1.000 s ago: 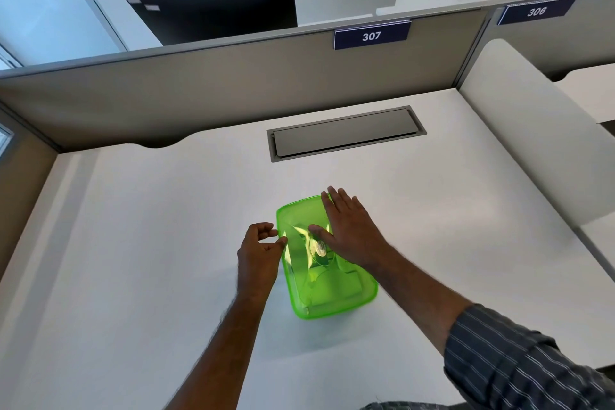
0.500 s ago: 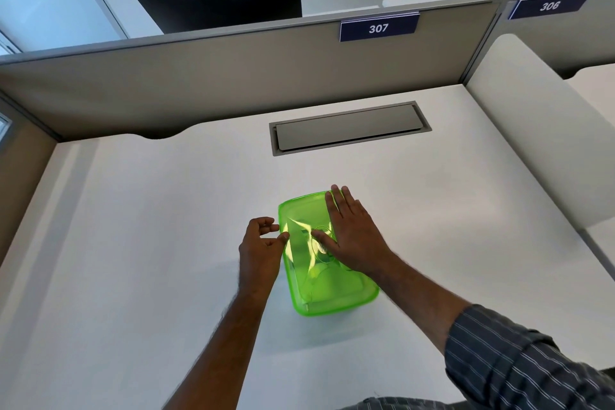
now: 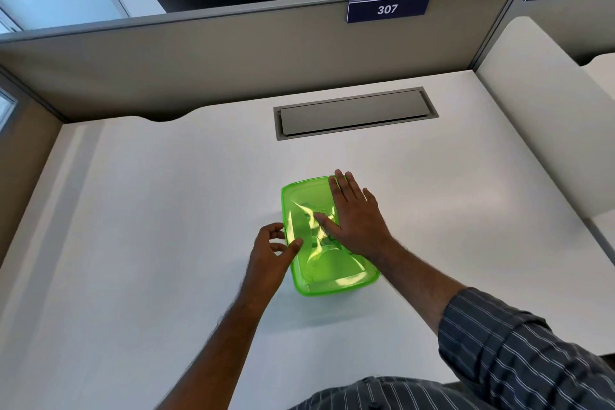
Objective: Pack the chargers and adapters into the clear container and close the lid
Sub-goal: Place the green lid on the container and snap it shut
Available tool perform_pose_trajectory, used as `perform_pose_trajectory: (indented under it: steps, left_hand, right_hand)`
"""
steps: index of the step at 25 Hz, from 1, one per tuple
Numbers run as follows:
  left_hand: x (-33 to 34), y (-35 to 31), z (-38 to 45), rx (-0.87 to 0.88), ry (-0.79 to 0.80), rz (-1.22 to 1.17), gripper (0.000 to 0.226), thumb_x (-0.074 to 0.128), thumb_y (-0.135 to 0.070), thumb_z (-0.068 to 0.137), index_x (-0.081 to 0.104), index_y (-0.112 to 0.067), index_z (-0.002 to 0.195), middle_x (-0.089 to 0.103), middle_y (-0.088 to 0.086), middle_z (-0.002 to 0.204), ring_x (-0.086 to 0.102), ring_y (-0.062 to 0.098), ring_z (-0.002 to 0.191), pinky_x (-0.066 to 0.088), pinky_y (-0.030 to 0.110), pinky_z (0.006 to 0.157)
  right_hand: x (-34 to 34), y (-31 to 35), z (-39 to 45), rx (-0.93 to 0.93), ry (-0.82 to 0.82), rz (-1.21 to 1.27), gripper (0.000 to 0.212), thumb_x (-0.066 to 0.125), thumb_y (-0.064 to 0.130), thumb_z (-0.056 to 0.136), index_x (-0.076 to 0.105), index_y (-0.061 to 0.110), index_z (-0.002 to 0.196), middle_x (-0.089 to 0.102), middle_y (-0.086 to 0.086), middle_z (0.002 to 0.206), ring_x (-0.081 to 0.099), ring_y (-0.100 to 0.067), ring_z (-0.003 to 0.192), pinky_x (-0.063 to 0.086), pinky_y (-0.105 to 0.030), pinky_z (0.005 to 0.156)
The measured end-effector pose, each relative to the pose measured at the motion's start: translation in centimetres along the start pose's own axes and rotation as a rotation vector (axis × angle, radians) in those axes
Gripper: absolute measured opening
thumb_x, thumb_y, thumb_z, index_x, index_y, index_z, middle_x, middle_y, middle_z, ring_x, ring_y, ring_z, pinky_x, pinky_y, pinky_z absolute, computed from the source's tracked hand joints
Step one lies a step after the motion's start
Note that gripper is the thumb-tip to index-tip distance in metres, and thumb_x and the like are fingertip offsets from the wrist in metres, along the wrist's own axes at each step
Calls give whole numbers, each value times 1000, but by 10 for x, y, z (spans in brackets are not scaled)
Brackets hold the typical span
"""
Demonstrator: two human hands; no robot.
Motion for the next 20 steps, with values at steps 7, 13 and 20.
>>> perform_pose_trajectory:
  steps: [7, 13, 20]
  left_hand:
    - [-2, 28, -44, -238, 362, -54, 52, 82, -53, 78, 57, -9, 90, 76, 11, 78, 76, 22, 71, 51, 28, 51]
    - [1, 24, -46, -216, 418, -71, 37, 80, -31, 89, 53, -6, 81, 77, 22, 76, 74, 28, 67, 52, 28, 52]
    - [2, 29, -48, -185, 380, -96, 38, 81, -28, 88, 52, -6, 78, 74, 20, 69, 69, 24, 59, 55, 30, 54]
  right_hand:
    - [0, 0, -1, -3, -42, -18, 83, 35, 68, 94, 25, 13, 156, 15, -5, 168, 11, -20, 155, 29, -53, 115]
    - [1, -1, 0, -3, -37, -26, 82, 33, 68, 94, 23, 15, 156, 14, -3, 168, 10, -19, 155, 29, -52, 115]
    - [-3, -4, -2, 2, -148, 82, 65, 51, 51, 95, 42, 11, 146, 36, -8, 159, 31, -25, 148, 38, -48, 109]
Point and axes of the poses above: each hand's wrist, its own z-axis towards the middle knuckle, its own x-axis out of the palm, y = z × x, the point moved 4 cm from there along z, towards the middle knuckle
